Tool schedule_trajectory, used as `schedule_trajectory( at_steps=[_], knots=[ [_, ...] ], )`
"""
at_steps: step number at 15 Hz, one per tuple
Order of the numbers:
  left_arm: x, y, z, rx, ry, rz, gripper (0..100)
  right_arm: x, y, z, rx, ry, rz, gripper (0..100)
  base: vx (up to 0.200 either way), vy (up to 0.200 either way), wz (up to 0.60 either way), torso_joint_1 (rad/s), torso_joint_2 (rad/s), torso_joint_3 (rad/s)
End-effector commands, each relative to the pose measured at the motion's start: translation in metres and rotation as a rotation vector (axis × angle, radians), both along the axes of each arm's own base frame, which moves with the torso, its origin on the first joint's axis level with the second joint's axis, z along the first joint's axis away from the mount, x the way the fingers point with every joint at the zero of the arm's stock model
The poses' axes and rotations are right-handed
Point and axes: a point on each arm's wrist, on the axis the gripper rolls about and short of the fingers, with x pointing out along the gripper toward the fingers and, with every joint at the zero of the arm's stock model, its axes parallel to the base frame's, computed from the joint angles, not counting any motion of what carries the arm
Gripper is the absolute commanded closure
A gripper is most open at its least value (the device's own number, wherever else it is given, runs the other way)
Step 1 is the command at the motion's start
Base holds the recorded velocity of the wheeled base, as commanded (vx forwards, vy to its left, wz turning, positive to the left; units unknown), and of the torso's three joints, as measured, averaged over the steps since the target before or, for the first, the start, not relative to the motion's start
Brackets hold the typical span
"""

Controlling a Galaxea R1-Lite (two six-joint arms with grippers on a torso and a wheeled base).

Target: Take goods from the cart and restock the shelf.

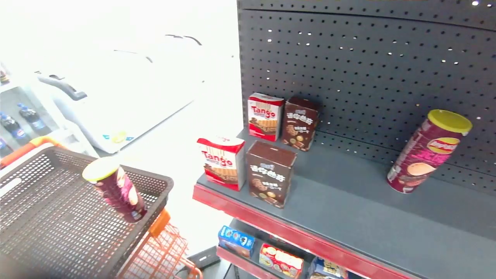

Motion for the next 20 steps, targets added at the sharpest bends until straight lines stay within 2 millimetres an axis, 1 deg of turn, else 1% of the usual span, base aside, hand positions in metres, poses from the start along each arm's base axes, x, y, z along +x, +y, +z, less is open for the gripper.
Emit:
schedule_trajectory(
  at_steps=[1, 15, 16, 17, 18, 19, 20],
  knots=[
    [0.000, 0.000, 0.000, 0.000, 0.001, 0.000, 0, 0.000, 0.000, 0.000, -0.001, 0.001, 0.000, 0, 0.000, 0.000, 0.00, 0.000, 0.00, 0.000],
    [0.000, 0.000, 0.001, 0.001, -0.004, 0.002, 0, 0.000, 0.000, 0.000, -0.001, 0.001, 0.000, 0, 0.000, 0.000, 0.00, 0.000, 0.00, 0.000],
    [-0.002, 0.000, 0.008, 0.006, -0.027, -0.006, 0, 0.000, 0.000, 0.000, -0.001, 0.001, 0.000, 0, 0.000, 0.000, 0.00, 0.000, 0.00, 0.000],
    [-0.003, 0.000, 0.042, 0.035, -0.021, -0.008, 0, 0.000, 0.000, 0.000, -0.001, 0.001, 0.000, 0, 0.000, 0.000, 0.00, 0.000, 0.00, 0.000],
    [0.007, 0.000, 0.059, 0.044, 0.087, -0.003, 0, 0.000, 0.000, 0.000, 0.001, 0.001, 0.000, 0, 0.000, 0.000, 0.00, 0.000, 0.00, 0.000],
    [0.011, 0.000, 0.063, 0.044, 0.119, -0.005, 0, 0.000, 0.000, 0.000, -0.001, 0.001, 0.000, 0, 0.000, 0.000, 0.00, 0.000, 0.00, 0.000],
    [0.025, 0.000, 0.069, 0.044, 0.210, -0.012, 0, 0.000, 0.000, 0.000, -0.001, 0.001, 0.000, 0, 0.000, 0.000, 0.00, 0.000, 0.00, 0.000]
  ],
)
